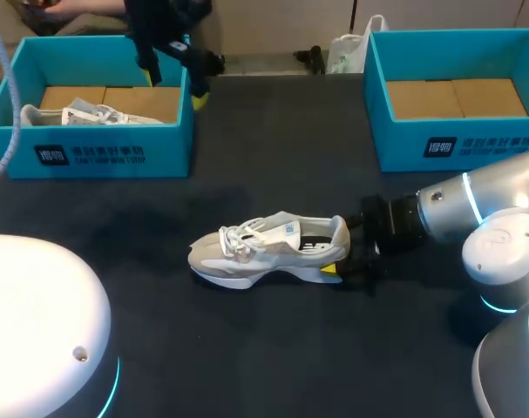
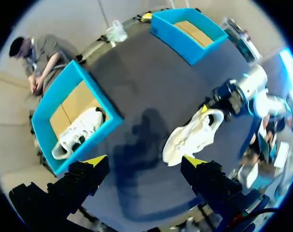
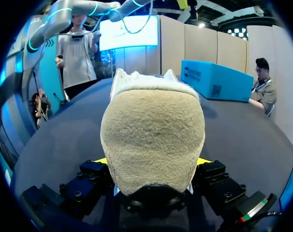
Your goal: Take the shoe out of the shoebox, open the shoe tongue, remove and reinsert the insole, then place the shoe into the shoebox
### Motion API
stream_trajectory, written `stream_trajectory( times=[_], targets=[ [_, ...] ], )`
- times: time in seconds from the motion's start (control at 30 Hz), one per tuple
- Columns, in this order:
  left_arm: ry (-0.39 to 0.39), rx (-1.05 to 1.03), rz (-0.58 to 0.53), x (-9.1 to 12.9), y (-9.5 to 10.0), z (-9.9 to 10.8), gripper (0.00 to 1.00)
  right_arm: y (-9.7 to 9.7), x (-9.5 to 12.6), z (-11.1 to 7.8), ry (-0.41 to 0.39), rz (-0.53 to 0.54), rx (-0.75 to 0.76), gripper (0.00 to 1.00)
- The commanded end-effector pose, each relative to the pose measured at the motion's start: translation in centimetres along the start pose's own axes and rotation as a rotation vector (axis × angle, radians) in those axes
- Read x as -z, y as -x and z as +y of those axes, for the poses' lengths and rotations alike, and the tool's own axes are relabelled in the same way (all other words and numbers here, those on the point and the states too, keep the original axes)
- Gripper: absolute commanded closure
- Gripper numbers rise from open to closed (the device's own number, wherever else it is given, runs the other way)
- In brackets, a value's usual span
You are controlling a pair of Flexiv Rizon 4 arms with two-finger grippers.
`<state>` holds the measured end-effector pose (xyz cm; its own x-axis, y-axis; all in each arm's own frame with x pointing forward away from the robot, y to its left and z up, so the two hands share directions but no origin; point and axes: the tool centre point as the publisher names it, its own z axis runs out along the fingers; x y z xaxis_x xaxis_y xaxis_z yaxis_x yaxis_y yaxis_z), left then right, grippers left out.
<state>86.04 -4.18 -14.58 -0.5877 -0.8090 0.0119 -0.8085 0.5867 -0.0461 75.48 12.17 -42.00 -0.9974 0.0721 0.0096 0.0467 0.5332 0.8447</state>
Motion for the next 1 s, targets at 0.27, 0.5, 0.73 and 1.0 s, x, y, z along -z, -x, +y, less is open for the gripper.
stream_trajectory(
  times=[0.27,0.5,0.73,1.0],
  targets=[
    [-0.002,0.226,0.024,-1.9,-5.3,-0.5,0.0,-0.1,-0.6,0.0,-0.005,0.0,-0.001,1.0],
    [0.016,0.197,0.029,-3.8,-9.4,-0.5,0.0,-0.1,-0.6,0.0,-0.005,0.0,-0.001,1.0],
    [0.043,0.2,0.049,-5.6,-12.6,-0.5,0.0,-0.1,-0.6,0.0,-0.005,0.0,-0.001,1.0],
    [0.049,0.254,0.036,-7.8,-14.9,-0.4,0.0,-0.1,-0.6,0.0,-0.005,0.0,-0.001,1.0]
  ],
)
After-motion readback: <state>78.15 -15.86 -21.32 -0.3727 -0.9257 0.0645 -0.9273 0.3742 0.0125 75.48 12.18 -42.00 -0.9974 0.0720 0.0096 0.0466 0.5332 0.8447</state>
